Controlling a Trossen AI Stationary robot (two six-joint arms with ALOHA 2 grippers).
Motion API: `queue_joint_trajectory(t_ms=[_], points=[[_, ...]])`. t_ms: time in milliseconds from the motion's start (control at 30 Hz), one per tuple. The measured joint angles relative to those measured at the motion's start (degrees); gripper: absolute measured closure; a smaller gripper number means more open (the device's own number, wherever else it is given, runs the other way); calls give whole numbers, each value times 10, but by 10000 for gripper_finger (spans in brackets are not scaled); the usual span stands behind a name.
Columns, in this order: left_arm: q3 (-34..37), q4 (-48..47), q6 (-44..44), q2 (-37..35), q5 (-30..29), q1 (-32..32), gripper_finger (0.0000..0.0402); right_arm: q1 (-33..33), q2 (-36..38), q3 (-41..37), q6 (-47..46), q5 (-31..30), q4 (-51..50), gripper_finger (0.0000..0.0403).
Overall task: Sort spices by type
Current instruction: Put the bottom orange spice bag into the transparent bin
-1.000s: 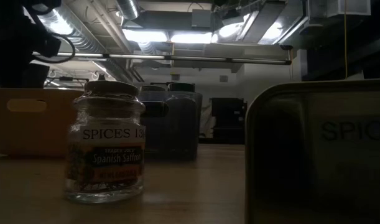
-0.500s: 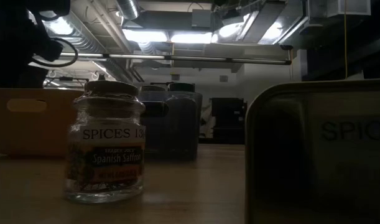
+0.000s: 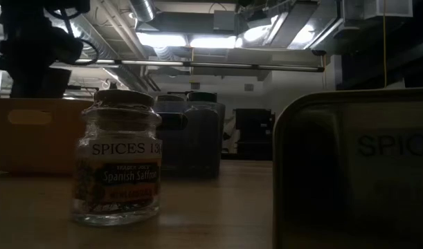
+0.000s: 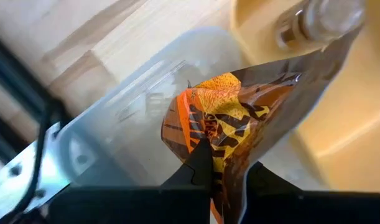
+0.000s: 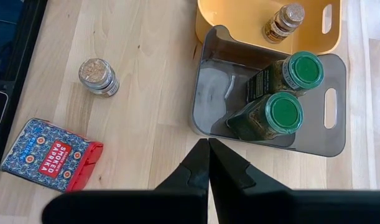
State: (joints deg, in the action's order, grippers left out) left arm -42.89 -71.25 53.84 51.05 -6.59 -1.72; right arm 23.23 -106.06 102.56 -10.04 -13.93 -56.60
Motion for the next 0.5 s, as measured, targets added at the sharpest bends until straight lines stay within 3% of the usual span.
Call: queue_joint_trajectory(t_ms=[200, 500], points=[[39, 16, 32, 1, -1, 0, 383, 0, 0, 0, -1, 0, 0, 393], [40, 70, 32, 4, -4, 1, 393, 0, 0, 0, 0, 0, 0, 393]])
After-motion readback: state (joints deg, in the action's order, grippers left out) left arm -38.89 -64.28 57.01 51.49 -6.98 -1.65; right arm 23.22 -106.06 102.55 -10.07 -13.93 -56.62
